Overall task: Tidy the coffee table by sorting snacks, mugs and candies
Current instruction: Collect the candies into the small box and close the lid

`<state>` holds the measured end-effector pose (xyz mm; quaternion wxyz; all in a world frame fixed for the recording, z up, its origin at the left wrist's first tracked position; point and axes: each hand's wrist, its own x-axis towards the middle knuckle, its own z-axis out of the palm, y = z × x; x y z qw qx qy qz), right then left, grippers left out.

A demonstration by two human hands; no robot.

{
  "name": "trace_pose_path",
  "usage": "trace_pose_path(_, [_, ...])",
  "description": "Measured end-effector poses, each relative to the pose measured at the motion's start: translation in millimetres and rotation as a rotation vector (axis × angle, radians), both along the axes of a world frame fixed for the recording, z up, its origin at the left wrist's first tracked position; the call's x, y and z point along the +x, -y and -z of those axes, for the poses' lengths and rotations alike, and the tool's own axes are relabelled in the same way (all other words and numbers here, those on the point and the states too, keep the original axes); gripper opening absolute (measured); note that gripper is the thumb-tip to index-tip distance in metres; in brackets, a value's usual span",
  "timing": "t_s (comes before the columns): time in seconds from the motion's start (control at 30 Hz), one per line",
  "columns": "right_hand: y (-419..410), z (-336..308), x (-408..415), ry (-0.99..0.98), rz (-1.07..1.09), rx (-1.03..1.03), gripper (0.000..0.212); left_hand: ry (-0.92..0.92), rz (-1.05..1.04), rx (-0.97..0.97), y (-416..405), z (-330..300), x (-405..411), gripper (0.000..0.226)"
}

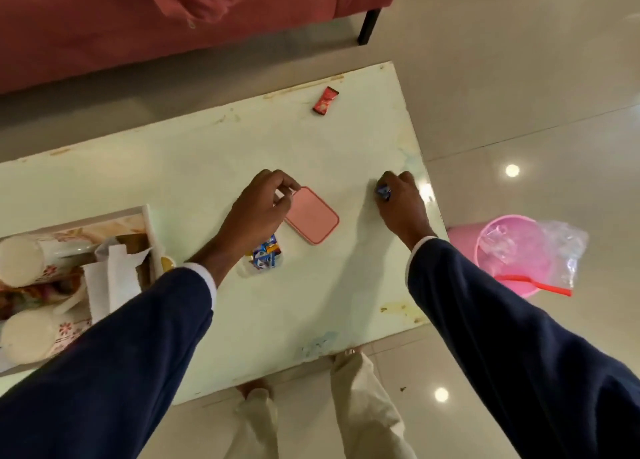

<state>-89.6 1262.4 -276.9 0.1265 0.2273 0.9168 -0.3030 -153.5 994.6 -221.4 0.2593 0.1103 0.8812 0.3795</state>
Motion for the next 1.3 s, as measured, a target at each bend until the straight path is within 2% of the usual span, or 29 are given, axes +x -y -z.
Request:
trace_pose_path(0.07, [-10,4,2,0.016,-0.049,-0.086,0.012,-0.032,0.063,-0.071,-27,6,-25,0.019])
trace_pose_path(0.2, [-41,15,9,0.048,0.204,-0.529,0.009,-0.115,0.020,-0.269,-92,26,-87,0.042])
trace_pose_path(0.27, [-48,21,10,0.041,0.222,-0.622,0.012,-0.145,-0.041,-0.338,-118,36,-115,0.051])
trace_pose_path(0.4, [-49,29,13,0.016,0.208,-0.652,0.012,-0.199,-0.060,-0.478,-147,54,-146,0.052])
trace_pose_path(0.5, [-46,28,16,0.011,0.193,-0.639,0.009,-0.266,0.030,-0.561,-152,56,-143,0.036])
trace_pose_path(0.57, [-45,27,18,0.018,0.164,-0.619,0.008,-0.249,0.101,-0.563,-151,52,-130,0.026])
trace_pose_path(0.67, [-44,19,17,0.060,0.112,-0.602,0.008,-0.200,0.122,-0.424,-136,34,-100,0.018])
trace_pose_path(0.73, [-43,13,16,0.097,0.117,-0.612,0.009,-0.172,0.033,-0.272,-118,19,-73,0.015])
trace_pose_path(0.87, [-25,-5,21,0.110,0.184,-0.659,0.012,-0.145,-0.212,-0.092,-61,-5,-12,0.020])
trace_pose_path(1.03, [30,-37,38,0.020,0.193,-0.731,0.012,0.041,-0.658,0.223,7,-21,61,0.013])
trace_pose_path(1.13, [82,-50,51,0.042,0.220,-0.804,0.012,0.128,-0.845,0.326,43,-24,96,0.009])
trace_pose_path(1.2, [118,-57,54,0.054,0.206,-0.815,0.020,0.175,-0.887,0.353,64,-23,111,0.012])
trace_pose_path(1.3, [159,-62,47,0.027,0.167,-0.751,0.019,0.213,-0.909,0.353,86,-23,118,0.010])
